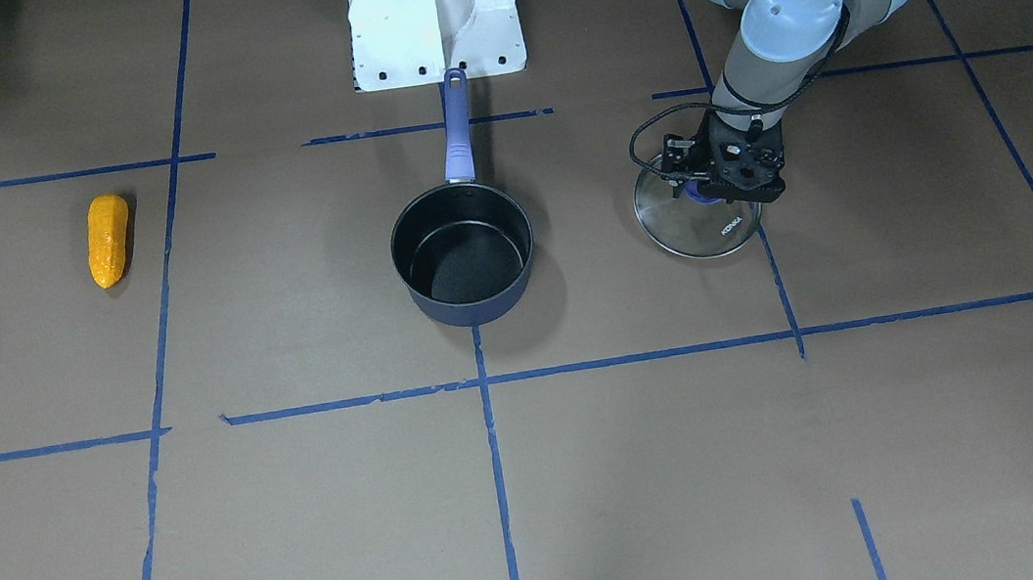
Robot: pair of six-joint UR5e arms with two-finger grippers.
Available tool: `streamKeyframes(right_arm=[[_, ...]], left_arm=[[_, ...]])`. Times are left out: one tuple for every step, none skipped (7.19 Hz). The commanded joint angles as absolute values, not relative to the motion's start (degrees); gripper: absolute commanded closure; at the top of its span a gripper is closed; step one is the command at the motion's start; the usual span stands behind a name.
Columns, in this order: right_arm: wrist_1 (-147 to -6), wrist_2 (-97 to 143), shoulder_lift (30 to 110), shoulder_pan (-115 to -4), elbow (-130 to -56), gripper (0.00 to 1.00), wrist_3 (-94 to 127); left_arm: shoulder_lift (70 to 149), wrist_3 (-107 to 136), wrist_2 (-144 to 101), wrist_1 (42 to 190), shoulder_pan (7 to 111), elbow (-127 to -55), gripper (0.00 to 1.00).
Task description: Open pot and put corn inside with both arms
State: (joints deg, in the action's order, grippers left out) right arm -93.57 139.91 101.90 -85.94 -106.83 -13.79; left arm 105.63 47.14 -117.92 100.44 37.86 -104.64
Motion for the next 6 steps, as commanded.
streamKeyframes(right_arm=[[-82.8, 139.6, 100.9, -79.0, -106.9, 0.0, 7.2], [-73.8, 139.1, 101.1, -74.4, -107.0, 0.0, 19.8], [-68.3, 136.9, 101.1, -68.8, -107.0, 0.0, 28.6], [-64.0, 134.4, 101.0, -63.6, -107.0, 0.0, 38.3], [-59.3, 131.6, 101.0, -58.9, -107.0, 0.0, 45.6], [-56.7, 127.4, 100.7, -53.2, -107.5, 0.0, 51.9]], left_arm=[[105.9, 47.5, -119.2, 100.4, 39.6, -106.2, 0.0], [105.0, 47.4, -119.4, 100.0, 42.3, -109.2, 0.0], [102.3, 47.3, -120.8, 99.5, 45.3, -111.9, 0.0], [99.5, 47.2, -126.1, 99.3, 49.5, -113.1, 0.0], [95.4, 46.8, -128.0, 99.4, 51.7, -115.4, 0.0], [93.5, 46.7, -128.1, 99.3, 52.3, -116.9, 0.0]])
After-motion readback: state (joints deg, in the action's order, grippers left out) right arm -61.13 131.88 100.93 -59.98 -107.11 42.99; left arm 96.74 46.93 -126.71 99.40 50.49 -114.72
